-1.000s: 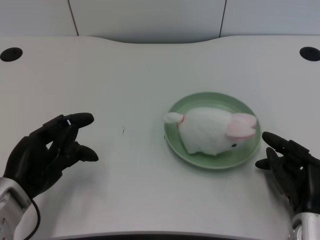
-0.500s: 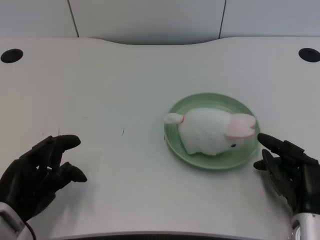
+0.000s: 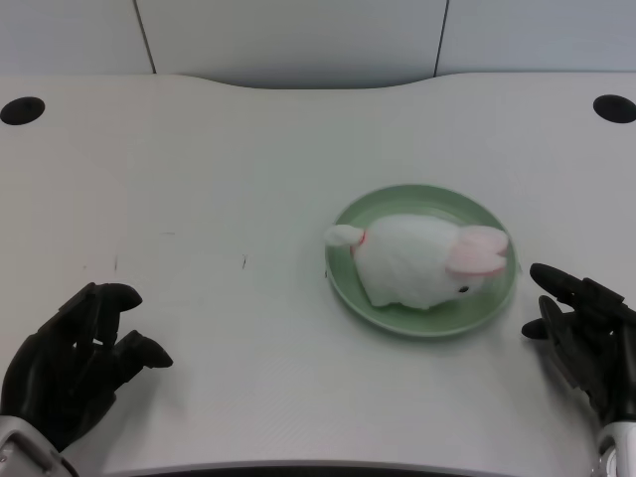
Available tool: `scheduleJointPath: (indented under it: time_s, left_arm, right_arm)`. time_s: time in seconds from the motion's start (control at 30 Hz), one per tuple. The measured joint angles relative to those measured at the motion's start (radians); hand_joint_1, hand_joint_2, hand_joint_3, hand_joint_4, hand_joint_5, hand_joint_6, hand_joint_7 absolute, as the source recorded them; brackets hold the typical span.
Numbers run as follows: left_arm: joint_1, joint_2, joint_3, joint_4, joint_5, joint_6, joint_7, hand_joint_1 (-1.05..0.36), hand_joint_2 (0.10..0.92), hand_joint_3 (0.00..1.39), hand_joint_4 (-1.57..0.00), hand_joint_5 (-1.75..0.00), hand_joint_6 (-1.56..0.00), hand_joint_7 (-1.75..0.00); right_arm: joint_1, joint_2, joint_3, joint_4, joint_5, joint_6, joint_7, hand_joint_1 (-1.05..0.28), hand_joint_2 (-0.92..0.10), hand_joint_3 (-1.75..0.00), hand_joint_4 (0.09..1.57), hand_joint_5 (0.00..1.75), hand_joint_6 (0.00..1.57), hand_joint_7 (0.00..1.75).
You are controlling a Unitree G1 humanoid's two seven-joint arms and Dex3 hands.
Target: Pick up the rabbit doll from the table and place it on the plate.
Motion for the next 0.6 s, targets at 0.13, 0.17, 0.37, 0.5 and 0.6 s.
scheduleJointPath:
  time_s: [0.13,0.17,0.37,0.5,0.6]
  left_arm:
    - [-0.003,-0.001,0.004,0.013,-0.001,-0.001,0.0,-0.54,0.921,0.58,-0.64,-1.75,-0.4,-1.67]
    - [-0.003,-0.001,0.005,0.016,-0.001,-0.003,0.001,-0.53,0.921,0.57,-0.64,-1.75,-0.4,-1.66]
    - [0.001,-0.007,0.004,0.008,0.001,-0.002,0.022,-0.52,0.921,0.58,-0.59,-1.75,-0.36,-1.67]
    - [0.008,-0.02,0.003,-0.014,0.001,0.008,0.052,-0.51,0.921,0.61,-0.58,-1.75,-0.31,-1.71]
    - [0.017,-0.021,-0.003,-0.015,0.006,0.008,0.057,-0.52,0.921,0.6,-0.6,-1.75,-0.33,-1.71]
  right_arm:
    - [-0.012,-0.001,-0.016,0.015,0.024,-0.002,0.04,-0.36,-0.92,-0.33,0.68,1.31,0.92,0.12]
    - [-0.014,-0.001,-0.025,0.016,0.038,-0.002,0.063,-0.35,-0.92,-0.33,0.67,1.3,0.92,0.12]
    - [-0.017,-0.001,-0.042,0.018,0.053,0.001,0.089,-0.35,-0.92,-0.32,0.68,1.31,0.92,0.13]
    - [-0.017,-0.003,-0.035,0.02,0.029,-0.009,0.056,-0.34,-0.92,-0.33,0.69,1.29,0.93,0.14]
    - [-0.017,-0.012,-0.024,0.029,-0.006,-0.013,0.012,-0.33,-0.92,-0.33,0.71,1.22,0.92,0.13]
